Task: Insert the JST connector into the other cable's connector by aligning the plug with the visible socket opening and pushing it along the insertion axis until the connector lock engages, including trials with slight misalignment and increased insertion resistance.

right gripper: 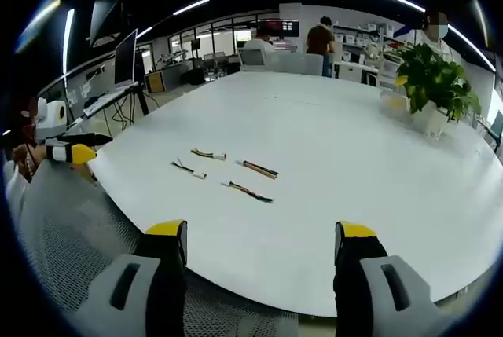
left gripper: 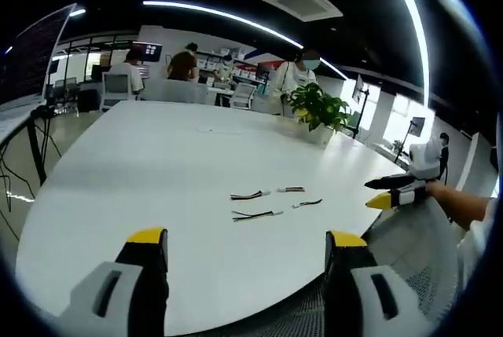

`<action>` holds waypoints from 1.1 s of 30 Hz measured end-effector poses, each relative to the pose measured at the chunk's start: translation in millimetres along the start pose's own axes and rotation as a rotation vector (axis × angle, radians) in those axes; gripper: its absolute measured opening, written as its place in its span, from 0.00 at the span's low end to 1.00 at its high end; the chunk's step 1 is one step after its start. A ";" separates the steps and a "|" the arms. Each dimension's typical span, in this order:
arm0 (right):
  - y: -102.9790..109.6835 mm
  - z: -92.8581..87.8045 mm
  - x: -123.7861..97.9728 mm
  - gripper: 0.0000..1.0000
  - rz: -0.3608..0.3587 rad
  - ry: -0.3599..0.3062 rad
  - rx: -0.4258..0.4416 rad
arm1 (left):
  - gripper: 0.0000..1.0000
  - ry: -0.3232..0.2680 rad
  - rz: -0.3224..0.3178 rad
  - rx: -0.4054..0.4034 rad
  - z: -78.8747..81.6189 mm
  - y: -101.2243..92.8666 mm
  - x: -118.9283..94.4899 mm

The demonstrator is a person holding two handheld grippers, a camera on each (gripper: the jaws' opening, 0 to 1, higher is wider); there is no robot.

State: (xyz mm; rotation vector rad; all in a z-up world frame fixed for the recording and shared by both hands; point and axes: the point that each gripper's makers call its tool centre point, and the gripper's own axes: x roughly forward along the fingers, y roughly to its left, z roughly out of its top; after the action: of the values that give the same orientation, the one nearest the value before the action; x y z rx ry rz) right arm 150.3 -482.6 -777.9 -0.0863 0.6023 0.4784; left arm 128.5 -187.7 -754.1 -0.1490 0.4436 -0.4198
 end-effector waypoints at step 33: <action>-1.5 -2.4 -0.3 0.67 -0.008 0.014 -0.011 | 0.79 0.013 -0.006 0.000 -1.6 -1.0 0.0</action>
State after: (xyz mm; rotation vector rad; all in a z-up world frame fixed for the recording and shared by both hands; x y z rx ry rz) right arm 149.6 -484.6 -779.8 -0.1024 0.6132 0.4741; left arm 127.4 -188.7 -755.3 -0.1474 0.4557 -0.4267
